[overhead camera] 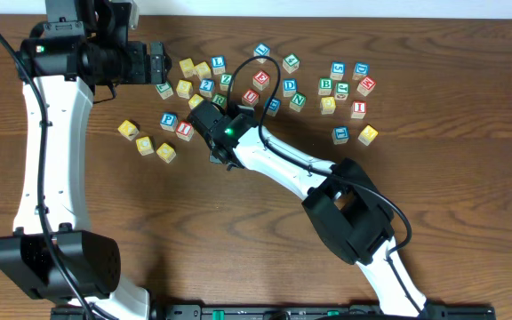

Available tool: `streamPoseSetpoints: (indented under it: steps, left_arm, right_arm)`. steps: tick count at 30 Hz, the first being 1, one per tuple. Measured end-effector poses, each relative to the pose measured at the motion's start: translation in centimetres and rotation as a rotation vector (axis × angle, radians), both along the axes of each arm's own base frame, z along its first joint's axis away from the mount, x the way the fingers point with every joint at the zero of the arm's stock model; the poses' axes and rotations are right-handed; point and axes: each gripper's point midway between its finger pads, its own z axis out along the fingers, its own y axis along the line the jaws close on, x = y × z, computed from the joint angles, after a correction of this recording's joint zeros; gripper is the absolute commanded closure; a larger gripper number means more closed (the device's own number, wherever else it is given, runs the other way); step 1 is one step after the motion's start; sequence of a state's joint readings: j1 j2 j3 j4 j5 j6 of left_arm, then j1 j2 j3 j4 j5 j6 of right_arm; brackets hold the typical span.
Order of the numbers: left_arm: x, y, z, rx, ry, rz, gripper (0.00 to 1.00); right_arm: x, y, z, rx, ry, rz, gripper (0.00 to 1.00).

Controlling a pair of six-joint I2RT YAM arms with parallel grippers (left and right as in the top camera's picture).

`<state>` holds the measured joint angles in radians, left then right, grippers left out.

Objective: Spell out AI2

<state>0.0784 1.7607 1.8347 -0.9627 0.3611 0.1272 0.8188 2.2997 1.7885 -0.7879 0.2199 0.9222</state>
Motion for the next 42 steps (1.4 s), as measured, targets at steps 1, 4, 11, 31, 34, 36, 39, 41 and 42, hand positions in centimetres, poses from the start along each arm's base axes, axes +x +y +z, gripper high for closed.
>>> streamPoseSetpoints:
  steps: [1,4,11,31,34,36,39,41,42]
  left_arm:
    - [0.0,0.0,0.0,0.0,0.0,0.0,0.02]
    - [0.0,0.0,0.0,0.0,0.0,0.0,0.02]
    - [0.0,0.0,0.0,0.0,0.0,0.0,0.02]
    - [0.0,0.0,0.0,0.0,0.0,0.0,0.02]
    - [0.0,0.0,0.0,0.0,0.0,0.0,0.02]
    - [0.0,0.0,0.0,0.0,0.0,0.0,0.03]
    - [0.0,0.0,0.0,0.0,0.0,0.0,0.02]
    - [0.0,0.0,0.0,0.0,0.0,0.0,0.03]
    - [0.0,0.0,0.0,0.0,0.0,0.0,0.03]
  right_arm:
    - [0.0,0.0,0.0,-0.002,0.001,0.001,0.63]
    - [0.1,-0.3,0.0,-0.009,0.003,0.009,0.65]
    - [0.3,-0.5,0.0,-0.005,0.004,0.0,0.67]
    - [0.1,-0.3,-0.1,0.012,0.019,-0.012,0.51]
    - [0.0,-0.7,-0.2,-0.012,0.028,0.018,0.51]
    - [-0.1,-1.6,-0.1,-0.044,0.048,0.041,0.5]
    - [0.8,-2.3,0.5,-0.054,0.047,0.055,0.5]
    - [1.5,-2.5,0.9,-0.048,0.035,0.058,0.5]
    - [1.7,-2.7,1.0,-0.047,0.034,0.057,0.5]
